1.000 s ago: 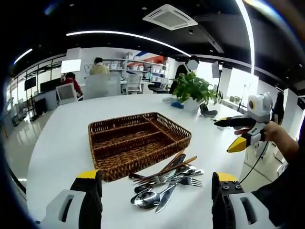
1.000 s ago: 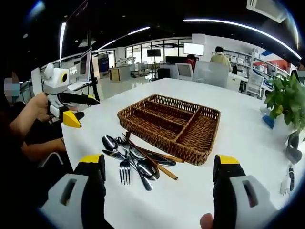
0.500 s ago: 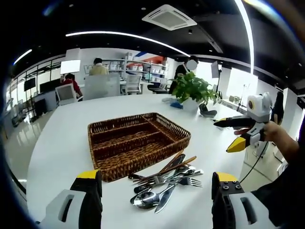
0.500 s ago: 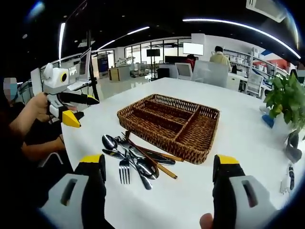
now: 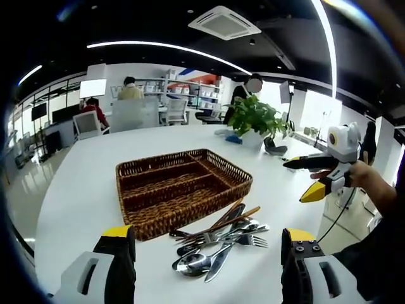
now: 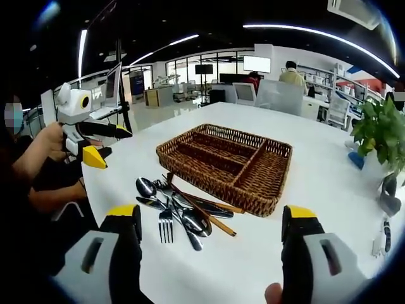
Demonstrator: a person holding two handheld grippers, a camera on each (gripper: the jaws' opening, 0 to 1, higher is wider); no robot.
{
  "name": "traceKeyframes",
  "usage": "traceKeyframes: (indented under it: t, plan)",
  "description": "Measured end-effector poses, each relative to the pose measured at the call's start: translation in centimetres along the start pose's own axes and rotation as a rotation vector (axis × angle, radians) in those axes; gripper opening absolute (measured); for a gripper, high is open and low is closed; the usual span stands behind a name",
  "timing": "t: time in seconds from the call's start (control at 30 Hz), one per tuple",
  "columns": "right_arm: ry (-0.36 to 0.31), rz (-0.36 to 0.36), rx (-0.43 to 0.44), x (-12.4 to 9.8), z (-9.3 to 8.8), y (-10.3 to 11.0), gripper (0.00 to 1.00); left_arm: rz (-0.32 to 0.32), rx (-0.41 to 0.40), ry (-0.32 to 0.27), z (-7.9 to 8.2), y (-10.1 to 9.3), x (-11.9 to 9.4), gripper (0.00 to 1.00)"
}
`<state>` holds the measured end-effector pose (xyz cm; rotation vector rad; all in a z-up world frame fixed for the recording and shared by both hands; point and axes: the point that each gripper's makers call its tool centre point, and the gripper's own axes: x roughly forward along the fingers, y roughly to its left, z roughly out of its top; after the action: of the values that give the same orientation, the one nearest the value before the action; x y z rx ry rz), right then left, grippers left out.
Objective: Arrange the knives, forks, and spoons in their matching storage slots by inserting each utensil handle-first until every utensil is classified and aligned in the correct compartment
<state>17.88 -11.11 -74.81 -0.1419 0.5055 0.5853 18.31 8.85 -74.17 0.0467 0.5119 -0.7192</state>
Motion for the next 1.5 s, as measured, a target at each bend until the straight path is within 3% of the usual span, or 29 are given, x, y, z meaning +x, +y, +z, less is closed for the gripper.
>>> traceKeyframes:
  t: [0.93,1.5]
  plan:
    - [0.013,0.007,-0.012,0.0,-0.7,0.6,0.87,-0.016,0.009,0.003,-0.4,-0.4,-0.1,1.00]
    - [0.045,0.044,-0.040,1.1,-1.7,2.4,0.83,-0.017,0.003,0.008,-1.3,-0.4,-0.1,1.00]
